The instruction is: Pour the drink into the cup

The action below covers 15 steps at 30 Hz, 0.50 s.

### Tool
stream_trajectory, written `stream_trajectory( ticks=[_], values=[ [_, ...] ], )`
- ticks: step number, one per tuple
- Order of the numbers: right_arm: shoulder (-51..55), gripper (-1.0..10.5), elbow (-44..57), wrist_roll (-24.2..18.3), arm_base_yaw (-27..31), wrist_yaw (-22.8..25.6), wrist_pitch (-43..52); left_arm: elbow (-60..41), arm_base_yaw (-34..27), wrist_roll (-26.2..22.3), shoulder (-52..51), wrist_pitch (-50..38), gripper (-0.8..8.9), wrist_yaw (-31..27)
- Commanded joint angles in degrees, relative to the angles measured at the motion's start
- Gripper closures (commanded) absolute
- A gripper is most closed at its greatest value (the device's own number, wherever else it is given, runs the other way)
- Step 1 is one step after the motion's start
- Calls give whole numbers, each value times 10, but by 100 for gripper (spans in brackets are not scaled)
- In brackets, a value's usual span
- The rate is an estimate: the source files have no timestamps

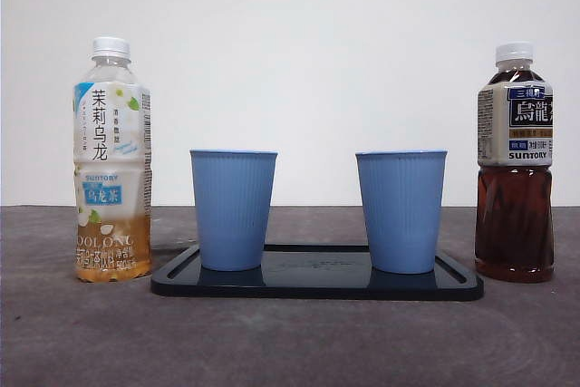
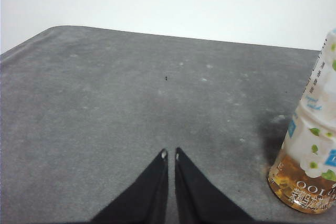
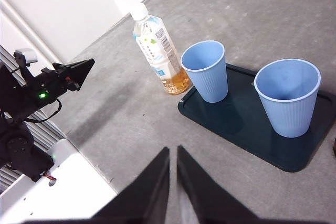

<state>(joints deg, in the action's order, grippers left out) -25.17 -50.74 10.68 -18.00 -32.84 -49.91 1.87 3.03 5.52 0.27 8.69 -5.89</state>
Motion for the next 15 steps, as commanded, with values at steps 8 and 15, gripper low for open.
stream_trajectory(
  ticks=[8,15],
  values=[
    [0,928,-10,-33,8,31,7,-12,-1,3,-1,-8,794,-2],
    [37,928,79,-69,103,110,118,-12,-1,3,-1,-8,794,-2]
  ],
)
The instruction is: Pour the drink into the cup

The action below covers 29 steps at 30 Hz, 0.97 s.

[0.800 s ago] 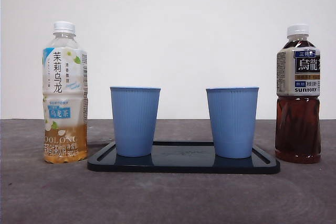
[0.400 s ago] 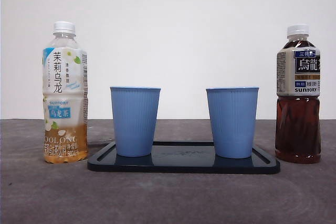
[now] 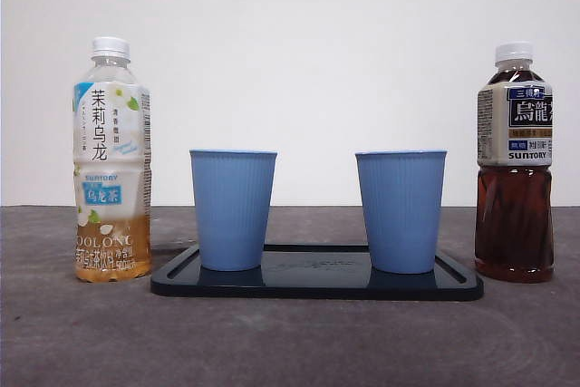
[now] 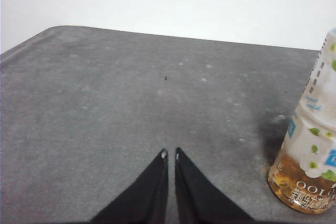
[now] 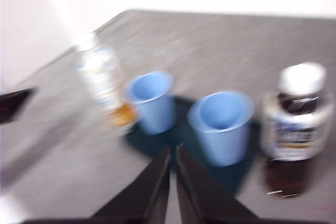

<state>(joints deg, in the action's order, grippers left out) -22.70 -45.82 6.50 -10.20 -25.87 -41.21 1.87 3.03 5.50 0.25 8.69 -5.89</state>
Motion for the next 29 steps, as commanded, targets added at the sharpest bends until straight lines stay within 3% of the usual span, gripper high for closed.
stream_trajectory(
  ticks=[1,3,10,16,29],
  values=[
    [25,928,59,-28,37,76,57,-12,0,4,-1,-8,794,-2],
    [53,928,121,-29,60,140,114,-12,-1,4,-1,-8,794,-2],
    [155,928,320,-75,88,238,282,-12,0,4,-1,-8,794,-2],
    [212,928,410,-88,90,278,322,-12,0,4,-1,-8,794,-2],
    [225,928,452,-103,90,278,325,-12,-1,4,-1,-8,794,-2]
  ],
)
